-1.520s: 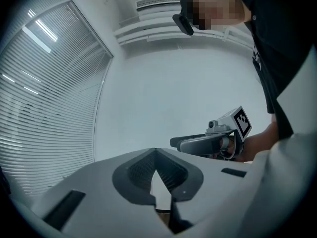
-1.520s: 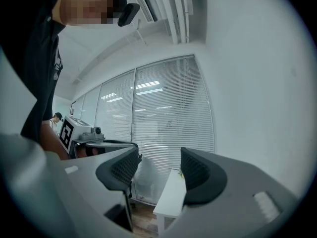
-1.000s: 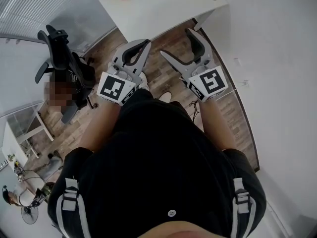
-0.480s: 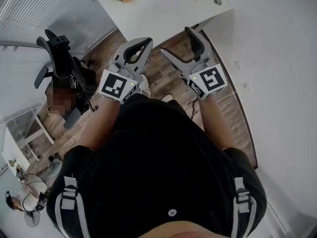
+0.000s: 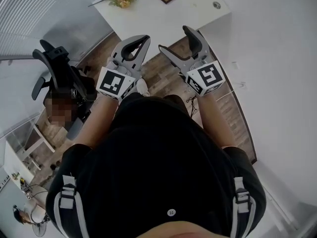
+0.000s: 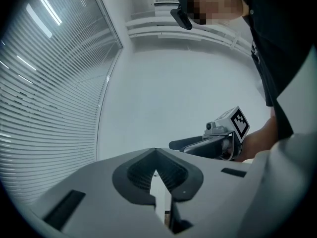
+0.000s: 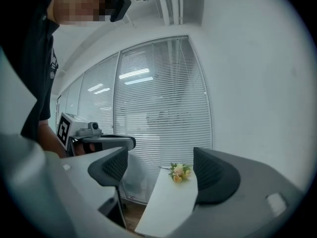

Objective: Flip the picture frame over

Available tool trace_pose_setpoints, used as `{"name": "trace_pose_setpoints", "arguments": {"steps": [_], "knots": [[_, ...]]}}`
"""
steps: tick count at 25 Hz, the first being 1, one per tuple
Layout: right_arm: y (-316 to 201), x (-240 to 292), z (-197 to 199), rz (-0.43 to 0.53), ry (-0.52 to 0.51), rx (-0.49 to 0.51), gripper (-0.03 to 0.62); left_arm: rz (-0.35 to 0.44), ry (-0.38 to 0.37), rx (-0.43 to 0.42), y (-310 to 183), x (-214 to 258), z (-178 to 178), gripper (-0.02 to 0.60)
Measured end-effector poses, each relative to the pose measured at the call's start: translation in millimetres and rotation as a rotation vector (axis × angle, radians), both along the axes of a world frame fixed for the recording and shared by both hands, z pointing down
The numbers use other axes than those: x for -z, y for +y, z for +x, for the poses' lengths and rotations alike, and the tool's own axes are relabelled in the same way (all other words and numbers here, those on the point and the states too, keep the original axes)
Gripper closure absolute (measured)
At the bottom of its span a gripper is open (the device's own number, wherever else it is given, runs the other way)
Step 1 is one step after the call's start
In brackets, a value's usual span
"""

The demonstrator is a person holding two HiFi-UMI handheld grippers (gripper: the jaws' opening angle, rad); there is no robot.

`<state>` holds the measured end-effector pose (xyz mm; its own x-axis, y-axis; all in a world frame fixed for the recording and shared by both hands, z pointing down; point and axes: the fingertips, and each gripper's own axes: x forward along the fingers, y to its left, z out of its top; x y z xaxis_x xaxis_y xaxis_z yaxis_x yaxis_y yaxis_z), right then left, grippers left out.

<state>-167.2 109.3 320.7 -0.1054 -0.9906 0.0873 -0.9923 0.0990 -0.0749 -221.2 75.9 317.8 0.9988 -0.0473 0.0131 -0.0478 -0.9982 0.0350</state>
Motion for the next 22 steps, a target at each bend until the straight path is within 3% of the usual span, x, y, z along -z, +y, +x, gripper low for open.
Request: {"name": "trace_pose_setpoints", "arguments": {"steps": [7,12,22], "knots": [[-26.8,-2.3,11.7,-0.01,-0.002,-0.042,0.183,-0.025,-0.007,-0.026,-35.0,-5.8,14.4,0.58],[-35.0,-5.3,40.5,-0.006,-0.015,-0.038,0.183,-0.018,-0.02,-0.014,-43.6,-10.4,38.1,0.58],[-53.3,-6.8,133.2,0.004,-0.035,0.093,0.183,-0.024,-0.051,0.104,-52.9,-8.9,124.3,0.58]]}}
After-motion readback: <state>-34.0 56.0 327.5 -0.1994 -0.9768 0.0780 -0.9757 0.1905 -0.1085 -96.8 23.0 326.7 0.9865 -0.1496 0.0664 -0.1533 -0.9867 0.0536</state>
